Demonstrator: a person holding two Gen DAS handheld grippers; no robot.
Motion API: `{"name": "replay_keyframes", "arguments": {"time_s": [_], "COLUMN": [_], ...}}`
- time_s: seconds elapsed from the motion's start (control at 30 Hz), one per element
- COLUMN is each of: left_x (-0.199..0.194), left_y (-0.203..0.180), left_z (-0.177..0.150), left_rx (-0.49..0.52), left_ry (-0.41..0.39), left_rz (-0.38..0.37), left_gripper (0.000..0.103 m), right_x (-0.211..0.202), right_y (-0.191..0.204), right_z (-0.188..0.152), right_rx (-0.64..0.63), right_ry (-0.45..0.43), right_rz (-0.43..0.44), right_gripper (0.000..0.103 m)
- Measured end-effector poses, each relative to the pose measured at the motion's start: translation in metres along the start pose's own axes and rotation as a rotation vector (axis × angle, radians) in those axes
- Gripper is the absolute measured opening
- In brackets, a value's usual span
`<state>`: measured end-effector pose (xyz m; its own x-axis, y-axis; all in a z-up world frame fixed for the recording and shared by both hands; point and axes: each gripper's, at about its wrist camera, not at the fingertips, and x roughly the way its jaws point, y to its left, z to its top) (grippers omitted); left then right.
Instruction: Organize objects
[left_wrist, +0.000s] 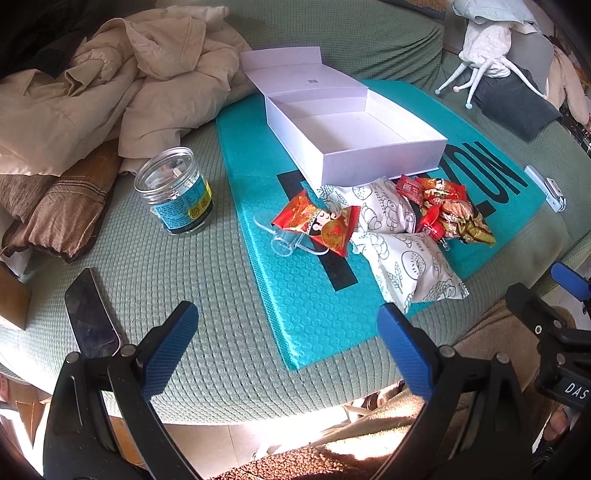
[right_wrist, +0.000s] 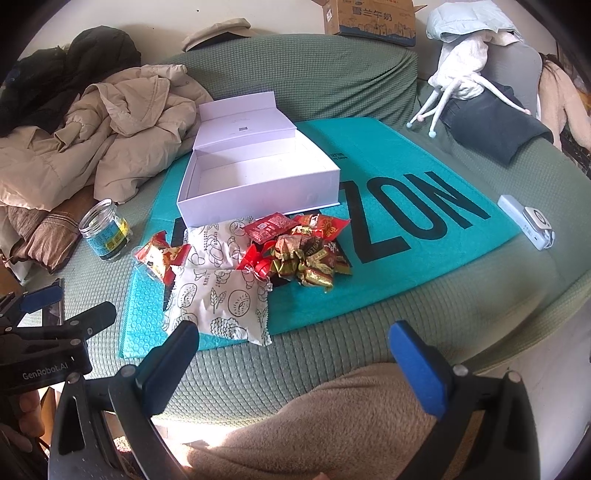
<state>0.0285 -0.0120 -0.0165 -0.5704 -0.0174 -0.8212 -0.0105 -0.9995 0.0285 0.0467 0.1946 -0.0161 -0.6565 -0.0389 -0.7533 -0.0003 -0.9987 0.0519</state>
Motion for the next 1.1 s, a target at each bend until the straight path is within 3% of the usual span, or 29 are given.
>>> {"name": "replay_keyframes", "arguments": {"time_s": [0.43,0.77,1.1], "left_x": [0.021,0.045,0.054], "left_y": [0.010,0.018,0.030], "left_z": [-0.010,0.004,0.027], "left_rx": [0.029,0.041,0.076], "left_ry": [0.023,0.028,0.001], "left_rz": [-0.034,-0.074,-0.103], "left_gripper": [0.098,0.098,0.098], "right_x": [0.017,0.042,0.061], "right_y": [0.012,0.022,0.041], "right_z": [-0.022,-0.023,-0.016], "right_rx": [0.016,0.031,-0.030], "right_ry": [0.025,0.057,0.064], "right_rz": [0.071,0.149,0.163], "right_gripper": [0.103,0.103,0.103]}}
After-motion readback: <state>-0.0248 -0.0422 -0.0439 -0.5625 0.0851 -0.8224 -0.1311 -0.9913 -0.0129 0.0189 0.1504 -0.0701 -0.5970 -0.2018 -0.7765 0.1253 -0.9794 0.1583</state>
